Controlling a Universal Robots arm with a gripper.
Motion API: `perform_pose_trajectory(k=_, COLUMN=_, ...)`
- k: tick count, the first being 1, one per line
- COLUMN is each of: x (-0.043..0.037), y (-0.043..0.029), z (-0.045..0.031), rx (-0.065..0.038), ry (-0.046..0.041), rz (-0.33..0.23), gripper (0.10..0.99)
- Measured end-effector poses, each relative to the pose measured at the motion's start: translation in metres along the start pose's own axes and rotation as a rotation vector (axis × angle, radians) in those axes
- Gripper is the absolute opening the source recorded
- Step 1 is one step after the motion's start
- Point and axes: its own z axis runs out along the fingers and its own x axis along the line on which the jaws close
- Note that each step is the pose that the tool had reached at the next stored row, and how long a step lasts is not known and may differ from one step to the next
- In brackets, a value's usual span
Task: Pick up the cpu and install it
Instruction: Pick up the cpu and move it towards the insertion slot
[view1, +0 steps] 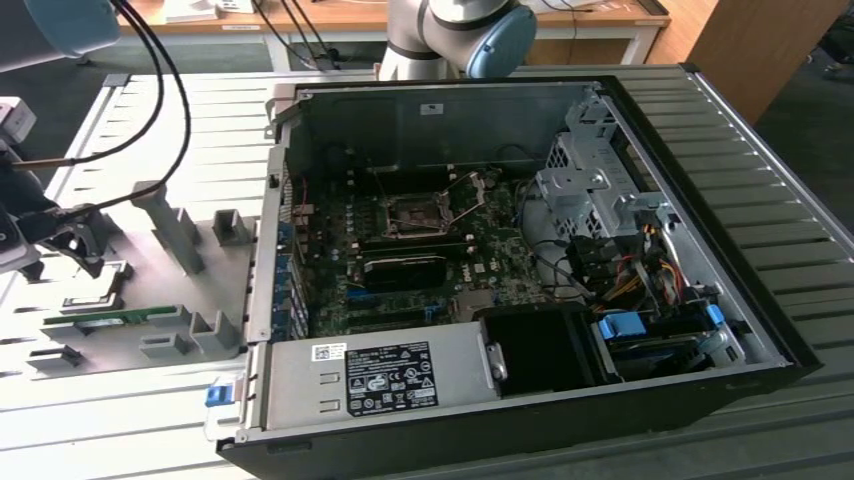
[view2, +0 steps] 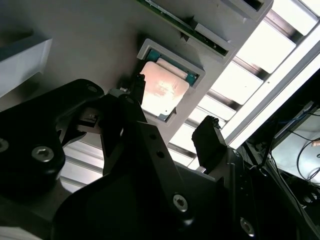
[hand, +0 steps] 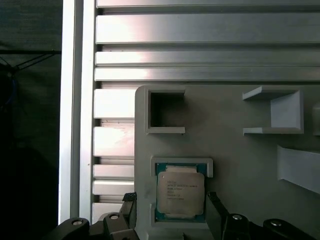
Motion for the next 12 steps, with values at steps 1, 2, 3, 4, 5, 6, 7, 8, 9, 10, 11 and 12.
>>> perform_pose_trajectory(k=1, x=0.0000, y=0.0000, z=0.0002, rx=0.000, ry=0.0000, rz=0.000, gripper=0.659)
perform_pose_trajectory(k=2, x=0.0000, y=0.0000, z=0.0005, rx=0.000, ry=0.0000, rz=0.000, gripper=0.659)
perform_pose_trajectory(k=3, x=0.0000, y=0.0000, z=0.0006, rx=0.000, ry=0.0001, rz=0.000, gripper=0.659)
perform_pose_trajectory(k=4, x=-0.0001, y=0.0000, z=0.0009, rx=0.000, ry=0.0000, rz=0.000, gripper=0.659)
perform_pose_trajectory(k=5, x=-0.0001, y=0.0000, z=0.0011, rx=0.000, ry=0.0000, rz=0.000, gripper=0.659)
perform_pose_trajectory(k=6, x=-0.0001, y=-0.0001, z=0.0012, rx=0.000, ry=0.0001, rz=0.000, gripper=0.659)
perform_pose_trajectory(k=7, x=-0.0001, y=-0.0001, z=0.0013, rx=0.000, ry=0.0001, rz=0.000, gripper=0.659)
perform_pose_trajectory(k=8, x=-0.0001, y=-0.0001, z=0.0016, rx=0.000, ry=0.0000, rz=0.000, gripper=0.659)
perform_pose_trajectory(k=9, x=-0.0001, y=-0.0001, z=0.0018, rx=0.000, ry=0.0000, rz=0.000, gripper=0.659)
perform_pose_trajectory(k=10, x=-0.0001, y=-0.0001, z=0.0020, rx=0.000, ry=0.0000, rz=0.000, gripper=0.659)
perform_pose_trajectory(k=11, x=-0.0002, y=-0.0001, z=0.0023, rx=0.000, ry=0.0000, rz=0.000, gripper=0.659)
perform_pose_trajectory(k=12, x=-0.0003, y=-0.0001, z=0.0028, rx=0.000, ry=-0.0002, rz=0.000, gripper=0.659)
